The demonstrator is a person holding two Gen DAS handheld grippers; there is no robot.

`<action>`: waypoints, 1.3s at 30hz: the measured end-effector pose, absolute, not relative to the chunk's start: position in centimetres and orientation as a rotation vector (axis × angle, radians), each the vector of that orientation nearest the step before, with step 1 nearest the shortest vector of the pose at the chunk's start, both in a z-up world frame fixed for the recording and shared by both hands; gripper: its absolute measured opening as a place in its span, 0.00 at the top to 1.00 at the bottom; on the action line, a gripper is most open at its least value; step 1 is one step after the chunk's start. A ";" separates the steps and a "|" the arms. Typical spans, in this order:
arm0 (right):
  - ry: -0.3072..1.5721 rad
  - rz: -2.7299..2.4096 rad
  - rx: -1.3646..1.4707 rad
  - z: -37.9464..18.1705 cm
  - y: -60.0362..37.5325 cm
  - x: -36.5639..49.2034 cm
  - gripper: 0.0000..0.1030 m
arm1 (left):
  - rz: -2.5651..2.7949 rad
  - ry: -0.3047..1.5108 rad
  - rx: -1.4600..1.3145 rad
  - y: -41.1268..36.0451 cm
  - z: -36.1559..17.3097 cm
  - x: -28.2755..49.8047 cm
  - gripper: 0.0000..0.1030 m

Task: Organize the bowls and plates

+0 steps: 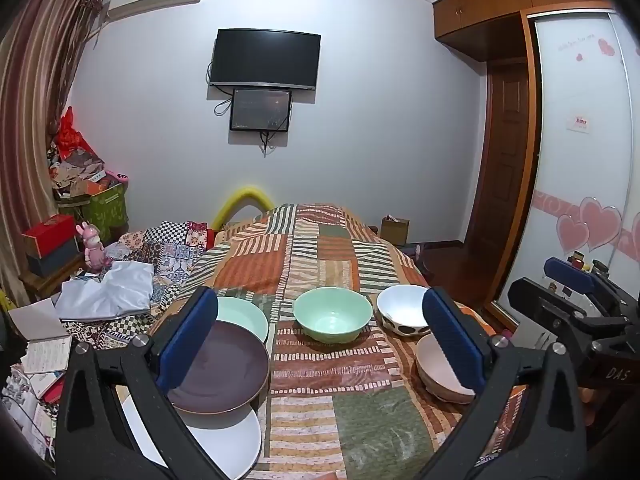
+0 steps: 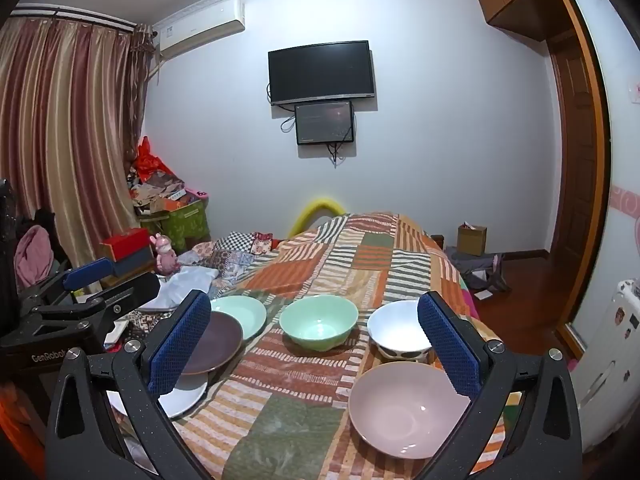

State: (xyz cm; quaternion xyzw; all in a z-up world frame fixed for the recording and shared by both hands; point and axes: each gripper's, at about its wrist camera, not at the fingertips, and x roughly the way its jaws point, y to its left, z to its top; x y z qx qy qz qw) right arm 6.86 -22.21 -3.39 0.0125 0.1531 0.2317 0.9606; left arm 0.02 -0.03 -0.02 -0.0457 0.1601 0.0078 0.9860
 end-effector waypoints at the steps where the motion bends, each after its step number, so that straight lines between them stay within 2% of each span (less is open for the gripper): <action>1: 0.310 0.470 0.026 -3.4 -22.2 6.8 0.00 | 0.016 0.321 -0.091 0.0 0.0 0.0 0.00; 39: 0.299 0.479 0.032 -3.2 -22.1 6.9 0.00 | 0.005 0.317 -0.112 -0.1 0.4 0.1 0.00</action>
